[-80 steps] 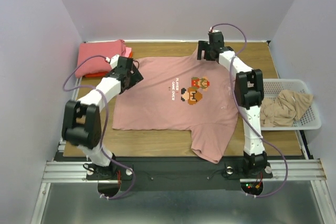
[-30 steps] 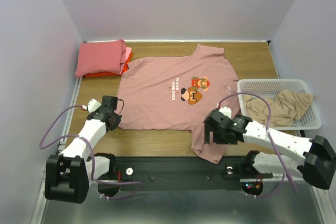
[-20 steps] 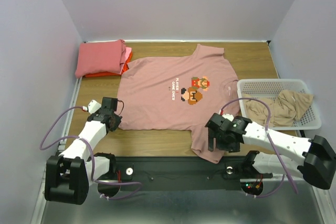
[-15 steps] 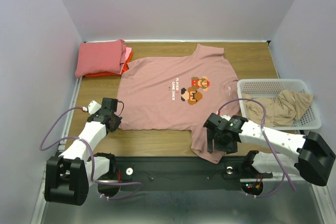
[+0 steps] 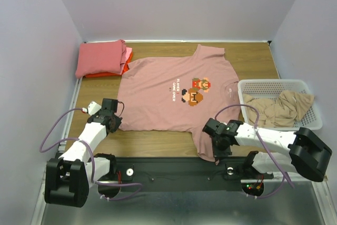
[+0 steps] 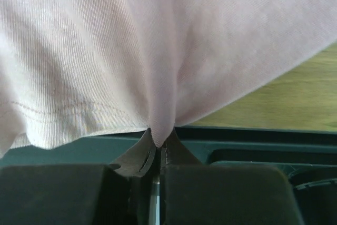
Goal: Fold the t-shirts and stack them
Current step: Flatten the tshirt out
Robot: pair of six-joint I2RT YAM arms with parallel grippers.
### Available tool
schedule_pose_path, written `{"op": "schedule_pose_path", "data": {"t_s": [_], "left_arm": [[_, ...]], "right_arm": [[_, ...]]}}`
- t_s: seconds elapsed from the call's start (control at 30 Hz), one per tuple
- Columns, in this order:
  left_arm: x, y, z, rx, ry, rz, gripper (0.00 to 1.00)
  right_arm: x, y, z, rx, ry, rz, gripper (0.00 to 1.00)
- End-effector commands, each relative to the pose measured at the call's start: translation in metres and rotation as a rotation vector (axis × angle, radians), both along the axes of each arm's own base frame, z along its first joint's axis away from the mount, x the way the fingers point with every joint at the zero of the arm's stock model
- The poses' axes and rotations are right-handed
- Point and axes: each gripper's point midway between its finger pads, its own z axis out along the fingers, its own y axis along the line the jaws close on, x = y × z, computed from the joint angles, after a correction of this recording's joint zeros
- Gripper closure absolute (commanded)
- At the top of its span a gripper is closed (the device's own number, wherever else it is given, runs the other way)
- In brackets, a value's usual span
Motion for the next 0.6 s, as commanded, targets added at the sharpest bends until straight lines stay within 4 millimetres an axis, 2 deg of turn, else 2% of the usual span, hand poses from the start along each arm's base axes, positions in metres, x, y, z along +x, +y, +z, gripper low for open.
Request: {"op": "schedule_pose_path", "data": {"t_s": [0.0,0.13,0.2,0.33,0.57], "left_arm": [[-0.005,0.004,0.004,0.005,-0.010,0.033,1.00],[-0.006,0.002,0.013,-0.016,-0.036,0.041,1.00],[-0.006,0.001,0.020,-0.029,-0.061,0.050,1.00],[-0.008,0.000,0.030,-0.054,-0.092,0.069,1.00],[-0.012,-0.001,0.040,-0.091,-0.141,0.111,1.00]], "right_arm": [[0.007,-0.006,0.018,-0.027,-0.065,-0.017,1.00],[0.008,-0.010,0.036,-0.015,-0.098,-0.071,1.00],[0.006,-0.023,0.046,-0.046,-0.119,-0.116,1.00],[0.001,-0.017,0.064,0.049,-0.128,-0.144,0.99],[0.000,-0.017,0.076,0.061,-0.133,-0.159,0.99]]}}
